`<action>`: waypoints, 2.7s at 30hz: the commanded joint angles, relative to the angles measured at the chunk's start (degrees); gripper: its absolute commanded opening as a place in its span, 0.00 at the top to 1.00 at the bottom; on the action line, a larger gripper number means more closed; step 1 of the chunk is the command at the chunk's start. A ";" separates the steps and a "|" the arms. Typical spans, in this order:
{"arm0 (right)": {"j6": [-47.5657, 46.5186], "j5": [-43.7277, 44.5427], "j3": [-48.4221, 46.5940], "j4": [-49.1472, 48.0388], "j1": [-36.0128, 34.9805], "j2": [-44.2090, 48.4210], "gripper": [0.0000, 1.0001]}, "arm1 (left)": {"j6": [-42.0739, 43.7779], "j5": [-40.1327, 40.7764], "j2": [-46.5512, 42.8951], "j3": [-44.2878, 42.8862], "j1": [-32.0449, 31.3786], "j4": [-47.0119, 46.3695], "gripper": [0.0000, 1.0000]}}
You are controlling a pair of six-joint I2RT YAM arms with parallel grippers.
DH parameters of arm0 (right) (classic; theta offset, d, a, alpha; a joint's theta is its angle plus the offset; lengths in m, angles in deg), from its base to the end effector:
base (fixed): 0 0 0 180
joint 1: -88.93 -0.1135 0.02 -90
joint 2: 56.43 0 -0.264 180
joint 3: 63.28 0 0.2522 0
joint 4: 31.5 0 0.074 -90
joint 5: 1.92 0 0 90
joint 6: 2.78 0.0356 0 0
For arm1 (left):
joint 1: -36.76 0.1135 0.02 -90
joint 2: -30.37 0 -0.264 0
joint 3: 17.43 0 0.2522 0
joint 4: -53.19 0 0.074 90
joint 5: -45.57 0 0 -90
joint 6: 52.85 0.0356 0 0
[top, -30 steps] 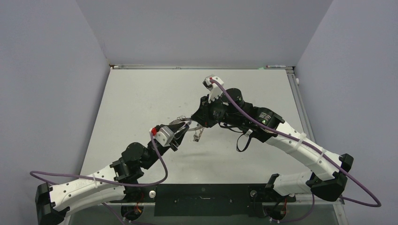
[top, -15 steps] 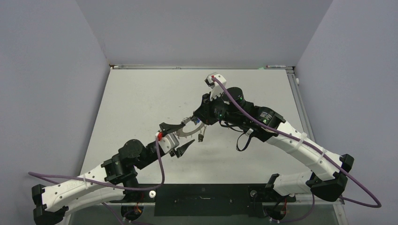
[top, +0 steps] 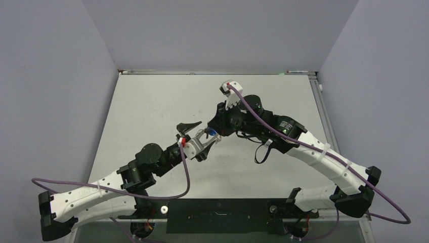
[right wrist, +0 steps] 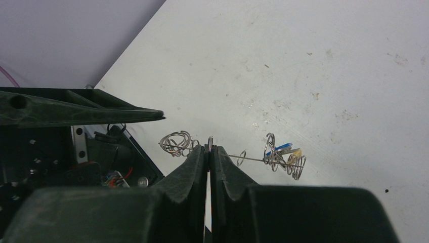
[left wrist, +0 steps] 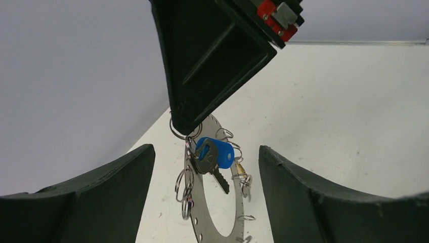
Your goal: Put the keys on the keyring
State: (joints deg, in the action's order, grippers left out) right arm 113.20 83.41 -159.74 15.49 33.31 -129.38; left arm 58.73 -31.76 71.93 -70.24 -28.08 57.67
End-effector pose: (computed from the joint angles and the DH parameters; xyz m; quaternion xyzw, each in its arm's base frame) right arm 0.1525 0.2280 0.4229 -0.2353 0.8020 0.3839 0.3926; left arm 0.0827 -0.1576 0.3507 0.3918 0.5376 -0.2058 0.7177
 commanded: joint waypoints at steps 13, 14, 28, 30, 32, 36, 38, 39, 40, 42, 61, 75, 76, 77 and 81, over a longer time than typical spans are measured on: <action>-1.19 -4.94 1.35 -4.88 -1.66 3.10 0.95 | 7.86 -2.29 0.77 2.16 -0.05 -11.21 0.52; -1.19 -4.97 1.25 -4.94 -1.68 2.93 0.95 | 7.90 -2.22 0.46 2.57 -0.04 -11.42 0.54; -1.21 -4.49 1.48 -6.35 -2.26 2.64 0.95 | 9.45 -3.43 0.50 3.14 -0.11 -8.68 0.61; -1.28 -4.55 1.40 -6.30 -2.26 2.77 0.95 | 10.01 -3.44 1.14 2.38 -0.11 -7.17 0.62; -1.38 -4.63 1.38 -6.18 -2.27 2.75 0.95 | 10.52 -3.42 1.48 1.94 -0.20 -6.32 0.64; -1.41 -4.74 1.52 -6.22 -2.24 2.74 0.95 | 11.30 -3.73 1.81 1.42 -0.20 -5.66 0.67; -1.34 -4.82 1.53 -6.33 -2.28 2.68 0.95 | 11.66 -4.08 2.09 1.12 -0.20 -4.98 0.67; -1.24 -4.83 1.48 -6.54 -2.26 2.67 0.95 | 11.94 -4.21 2.24 0.94 -0.20 -4.54 0.67; -1.13 -4.95 1.37 -6.78 -2.22 2.71 0.95 | 12.18 -4.30 2.42 0.76 -0.27 -4.10 0.67; -0.98 -5.16 1.19 -6.86 -2.30 2.52 0.95 | 12.70 -4.25 2.63 0.66 -0.33 -3.47 0.67; -0.61 -5.40 1.09 -6.92 -2.39 2.64 0.95 | 15.35 -1.54 3.86 -0.92 -1.87 0.93 0.88; -2.31 -1.41 -0.36 -5.80 -2.23 3.16 0.52 | 3.59 0.33 2.12 0.40 -1.78 -6.39 1.00; -2.50 -1.18 -0.31 -5.82 -2.30 3.21 0.52 | 2.54 1.09 2.00 0.52 -1.78 -7.20 1.00; -2.71 -1.11 -0.28 -5.77 -2.30 3.29 0.52 | 1.38 1.84 1.91 0.48 -1.78 -8.09 1.00; -2.65 -1.06 0.11 -5.96 -2.30 3.42 0.60 | -1.96 3.81 1.93 0.51 -1.78 -9.78 1.00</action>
State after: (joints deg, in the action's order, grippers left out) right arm 110.75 80.64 -157.61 14.62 31.45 -128.29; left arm 62.45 -29.38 74.56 -69.12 -29.31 54.22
